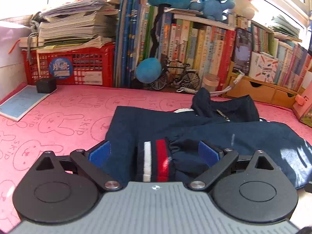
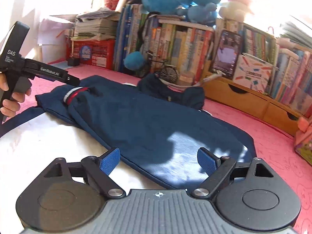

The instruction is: Fold clothes

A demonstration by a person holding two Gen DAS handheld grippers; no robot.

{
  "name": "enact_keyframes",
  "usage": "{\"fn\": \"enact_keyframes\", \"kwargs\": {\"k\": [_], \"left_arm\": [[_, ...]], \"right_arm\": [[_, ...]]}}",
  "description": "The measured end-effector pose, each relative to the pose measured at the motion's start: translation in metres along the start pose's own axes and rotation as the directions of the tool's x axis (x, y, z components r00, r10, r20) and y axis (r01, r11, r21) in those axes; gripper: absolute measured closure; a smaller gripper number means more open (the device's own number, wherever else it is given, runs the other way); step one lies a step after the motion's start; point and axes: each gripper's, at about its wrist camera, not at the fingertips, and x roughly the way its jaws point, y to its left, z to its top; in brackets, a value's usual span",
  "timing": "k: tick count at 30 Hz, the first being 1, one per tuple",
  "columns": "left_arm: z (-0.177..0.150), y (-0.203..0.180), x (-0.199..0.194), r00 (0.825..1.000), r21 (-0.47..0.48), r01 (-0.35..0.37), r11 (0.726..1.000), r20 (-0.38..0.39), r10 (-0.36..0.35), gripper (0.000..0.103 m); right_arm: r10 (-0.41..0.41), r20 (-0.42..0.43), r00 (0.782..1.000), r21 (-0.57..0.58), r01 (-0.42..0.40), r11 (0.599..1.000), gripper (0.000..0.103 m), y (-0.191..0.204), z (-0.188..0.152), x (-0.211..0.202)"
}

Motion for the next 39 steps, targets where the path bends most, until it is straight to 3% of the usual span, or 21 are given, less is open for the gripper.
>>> {"fn": "enact_keyframes", "kwargs": {"k": [2,6,9,12,14,18,22,23,24,26,28,29,32,34,39], "left_arm": [[-0.001,-0.025,-0.003,0.999,0.118,0.02,0.993,0.037,-0.024,0.002],[-0.009,-0.05,0.016,0.995,0.249,-0.097,0.964,0.03,0.093,0.002],[-0.018,-0.039,0.045,0.976,0.261,-0.17,0.95,-0.091,0.2,0.001],[-0.025,-0.011,0.047,0.977,0.155,-0.14,0.978,-0.14,0.162,0.0],[-0.024,-0.006,0.045,0.973,0.152,-0.15,0.977,-0.151,0.173,0.0],[-0.021,-0.009,0.031,0.968,0.231,-0.207,0.951,-0.093,0.233,0.0],[-0.004,-0.011,0.012,0.973,0.209,-0.22,0.953,-0.021,0.23,0.001],[-0.002,-0.017,0.012,0.979,0.209,-0.196,0.958,-0.012,0.203,0.001],[0.001,-0.023,0.012,0.984,0.21,-0.171,0.963,-0.004,0.176,0.001],[0.007,-0.036,0.012,0.992,0.213,-0.122,0.97,0.013,0.122,0.001],[0.012,-0.048,0.013,0.997,0.219,-0.075,0.973,0.028,0.071,0.001],[0.008,-0.055,0.021,0.997,0.247,-0.083,0.966,0.016,0.081,0.001],[-0.005,-0.062,0.045,0.988,0.316,-0.14,0.938,-0.018,0.154,0.001],[-0.018,-0.057,0.062,0.973,0.34,-0.191,0.921,-0.056,0.223,0.0],[-0.029,-0.041,0.057,0.977,0.291,-0.191,0.937,-0.039,0.211,0.0]], "right_arm": [[-0.03,-0.009,1.0,0.114,0.031,0.993,0.016,-0.03,-0.007,-0.003],[-0.062,-0.02,0.998,0.282,0.065,0.957,0.018,-0.069,-0.016,-0.003],[-0.108,-0.036,0.994,0.299,0.113,0.947,0.018,-0.082,-0.024,-0.003],[-0.154,-0.115,0.981,0.287,0.181,0.941,0.022,-0.093,-0.036,0.01],[-0.154,-0.172,0.973,0.292,0.199,0.935,0.026,-0.101,-0.045,0.02],[-0.093,-0.165,0.982,0.304,0.14,0.942,0.031,-0.107,-0.041,0.01],[-0.005,-0.042,0.999,0.416,0.022,0.909,0.034,-0.128,-0.022,-0.012],[-0.009,-0.027,1.0,0.43,0.02,0.903,0.048,-0.132,-0.015,-0.01],[-0.019,-0.019,1.0,0.434,0.025,0.901,0.07,-0.134,-0.007,-0.005],[-0.054,-0.035,0.998,0.407,0.063,0.911,0.083,-0.131,0.008,0.015],[-0.072,-0.062,0.995,0.365,0.09,0.927,0.083,-0.122,0.017,0.042],[-0.076,-0.084,0.994,0.349,0.101,0.932,0.084,-0.117,0.02,0.058],[-0.072,-0.131,0.989,0.33,0.112,0.937,0.084,-0.11,0.025,0.097],[-0.1,-0.151,0.983,0.308,0.143,0.94,0.084,-0.111,0.027,0.116],[-0.187,-0.169,0.968,0.305,0.232,0.924,0.086,-0.129,0.034,0.15]]}}
